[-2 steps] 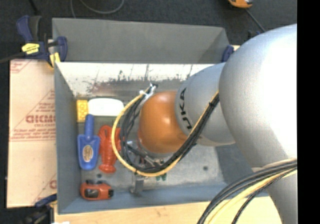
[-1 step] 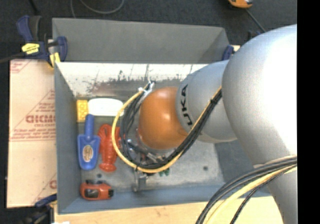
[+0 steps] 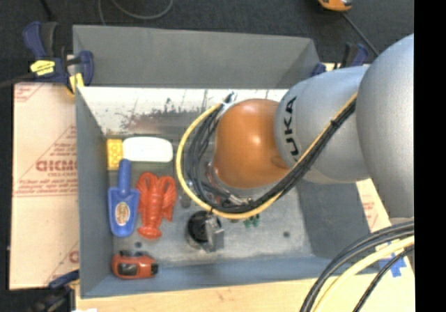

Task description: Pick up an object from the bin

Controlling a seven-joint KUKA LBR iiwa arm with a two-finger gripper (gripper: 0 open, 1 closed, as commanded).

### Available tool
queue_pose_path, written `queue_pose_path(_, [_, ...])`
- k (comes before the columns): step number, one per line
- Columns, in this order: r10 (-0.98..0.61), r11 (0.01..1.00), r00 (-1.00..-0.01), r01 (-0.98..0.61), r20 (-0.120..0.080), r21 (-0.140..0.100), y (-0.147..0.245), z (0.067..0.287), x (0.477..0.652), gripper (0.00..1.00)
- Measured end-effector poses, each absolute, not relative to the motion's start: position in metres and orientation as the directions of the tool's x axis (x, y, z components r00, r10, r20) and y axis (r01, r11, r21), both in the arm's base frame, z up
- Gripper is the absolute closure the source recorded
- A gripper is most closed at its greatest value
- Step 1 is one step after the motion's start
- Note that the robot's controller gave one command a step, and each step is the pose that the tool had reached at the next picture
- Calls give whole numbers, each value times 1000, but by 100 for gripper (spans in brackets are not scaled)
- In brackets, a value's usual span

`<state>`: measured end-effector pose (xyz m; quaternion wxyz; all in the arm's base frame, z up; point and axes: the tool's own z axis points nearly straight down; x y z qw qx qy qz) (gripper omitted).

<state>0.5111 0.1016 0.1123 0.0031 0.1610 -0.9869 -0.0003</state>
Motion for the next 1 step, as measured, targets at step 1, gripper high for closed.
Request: queue_pose_path(1, [-258,966,-966,-258,-9,-1,64,139,523,0])
